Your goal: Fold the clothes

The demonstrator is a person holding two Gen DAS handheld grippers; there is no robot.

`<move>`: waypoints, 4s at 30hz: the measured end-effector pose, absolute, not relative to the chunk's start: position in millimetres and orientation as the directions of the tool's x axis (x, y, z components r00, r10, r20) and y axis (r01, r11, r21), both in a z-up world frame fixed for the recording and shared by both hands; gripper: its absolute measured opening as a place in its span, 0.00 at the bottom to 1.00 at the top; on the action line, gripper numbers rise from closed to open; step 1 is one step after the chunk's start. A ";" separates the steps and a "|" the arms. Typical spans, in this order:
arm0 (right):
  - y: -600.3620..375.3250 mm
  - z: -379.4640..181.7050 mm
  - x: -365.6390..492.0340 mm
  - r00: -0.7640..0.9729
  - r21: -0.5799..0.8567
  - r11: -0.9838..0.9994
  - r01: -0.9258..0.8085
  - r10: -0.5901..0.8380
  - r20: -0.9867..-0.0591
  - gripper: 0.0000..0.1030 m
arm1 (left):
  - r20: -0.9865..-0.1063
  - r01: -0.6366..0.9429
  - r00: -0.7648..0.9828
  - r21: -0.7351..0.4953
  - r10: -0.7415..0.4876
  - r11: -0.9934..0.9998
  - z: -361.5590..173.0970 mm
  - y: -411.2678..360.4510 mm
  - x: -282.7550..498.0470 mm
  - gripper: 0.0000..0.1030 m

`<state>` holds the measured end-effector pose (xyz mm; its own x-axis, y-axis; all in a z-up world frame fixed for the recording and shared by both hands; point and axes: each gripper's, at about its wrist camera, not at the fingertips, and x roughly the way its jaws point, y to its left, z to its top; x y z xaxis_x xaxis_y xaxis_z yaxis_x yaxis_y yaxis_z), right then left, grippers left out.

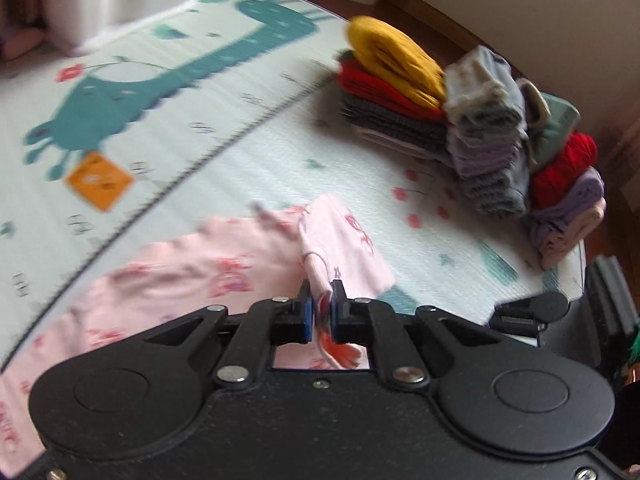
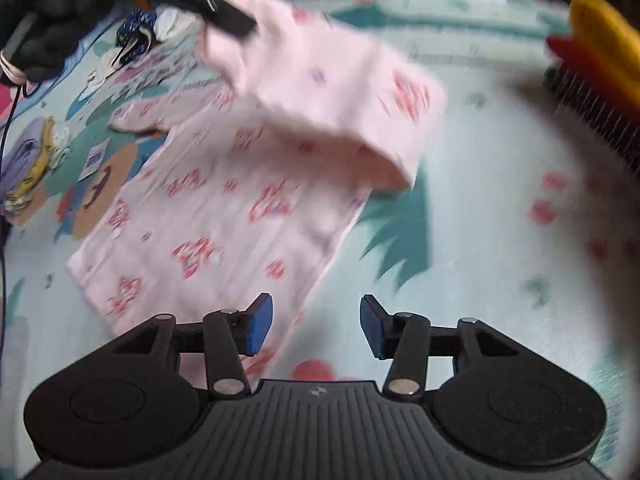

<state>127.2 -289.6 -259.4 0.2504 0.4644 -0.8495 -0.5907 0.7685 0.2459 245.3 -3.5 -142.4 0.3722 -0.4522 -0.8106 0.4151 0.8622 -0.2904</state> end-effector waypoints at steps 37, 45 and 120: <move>-191.6 -258.0 119.4 0.042 0.348 0.653 -0.673 0.503 -0.863 0.07 | -0.798 0.286 0.494 -0.226 -0.345 0.931 -131.6 122.0 238.1 0.05; -198.2 -247.7 107.3 0.088 0.346 0.564 -0.749 0.603 -0.793 0.36 | -0.810 0.287 0.487 -0.205 -0.327 0.936 -142.7 127.0 236.9 0.05; -223.5 -301.8 353.9 0.216 0.591 0.779 -0.209 0.626 -0.749 0.12 | -0.897 0.901 0.282 0.124 -0.342 0.417 -209.2 -70.3 68.6 0.05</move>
<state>353.9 -223.5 -301.8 0.2161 0.6264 -0.7490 -0.2086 0.7790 0.5913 68.6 -70.3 -209.2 0.2815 -0.3420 -0.8966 0.9005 0.4168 0.1238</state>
